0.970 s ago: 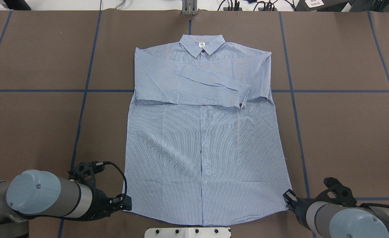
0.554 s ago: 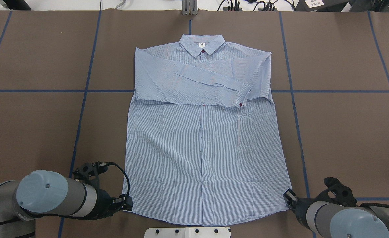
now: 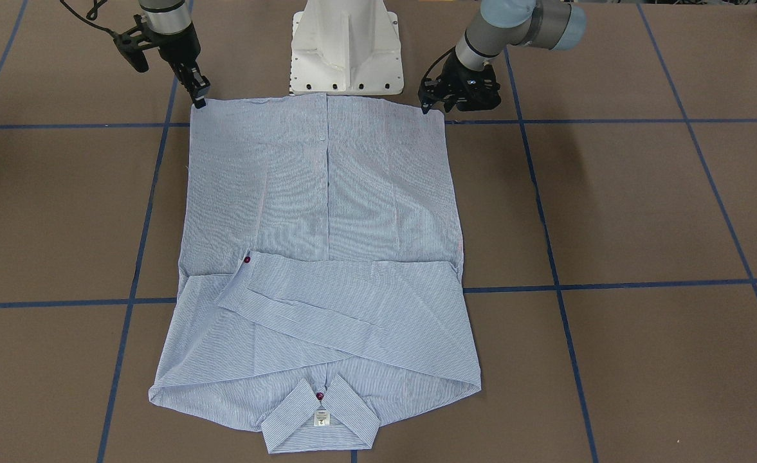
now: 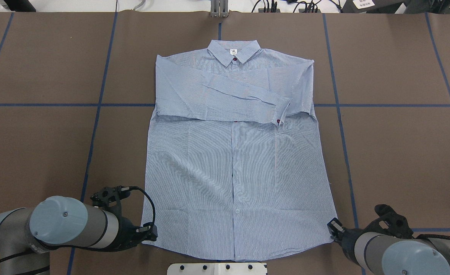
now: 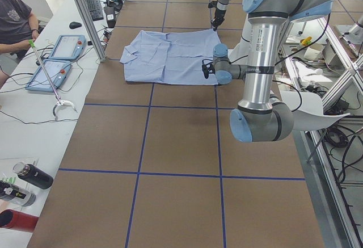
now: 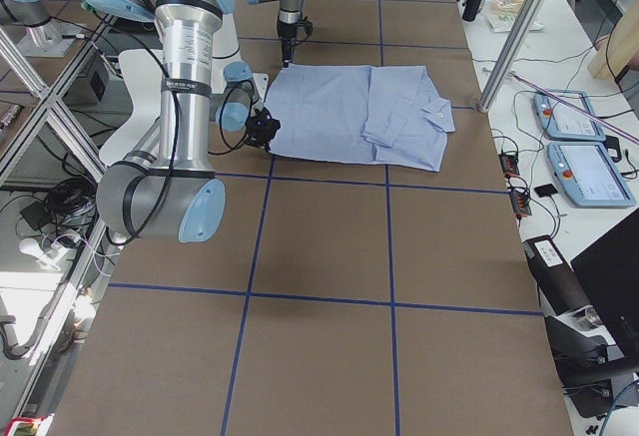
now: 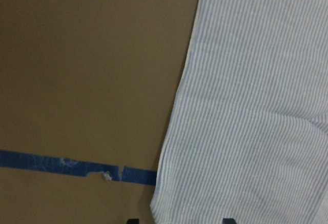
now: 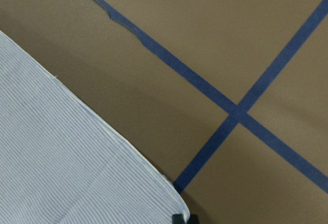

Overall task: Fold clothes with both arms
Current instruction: 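Lower both grippers to the hem corners nearest the robot and grasp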

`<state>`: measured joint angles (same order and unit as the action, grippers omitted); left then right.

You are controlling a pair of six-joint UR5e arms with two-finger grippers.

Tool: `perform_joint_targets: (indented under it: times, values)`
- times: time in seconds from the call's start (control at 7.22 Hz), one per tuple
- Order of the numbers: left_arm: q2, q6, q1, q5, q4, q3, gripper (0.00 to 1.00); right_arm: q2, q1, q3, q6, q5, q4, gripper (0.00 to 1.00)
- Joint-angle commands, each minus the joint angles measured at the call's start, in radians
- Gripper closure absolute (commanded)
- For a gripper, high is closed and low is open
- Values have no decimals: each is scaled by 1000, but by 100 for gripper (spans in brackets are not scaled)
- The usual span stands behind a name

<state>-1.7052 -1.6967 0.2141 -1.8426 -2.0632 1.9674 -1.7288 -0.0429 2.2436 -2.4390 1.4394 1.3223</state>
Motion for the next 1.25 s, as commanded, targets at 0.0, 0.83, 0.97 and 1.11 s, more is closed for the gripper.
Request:
perform_joint_targets:
  times: [0.0,0.83,0.97,1.11]
  values:
    - [1,0,1,28,0,-1,48,-2,0,1,0,1,0,100]
    - [9,-4,4,33,2,2,100,-5,0,7,0,1,0,100]
    - [12,-1,7,28,2,13,100,-3,0,8,0,-1,0,100]
    - [13,2,10,23,2,16,100,-2,0,8,0,-1,0,100]
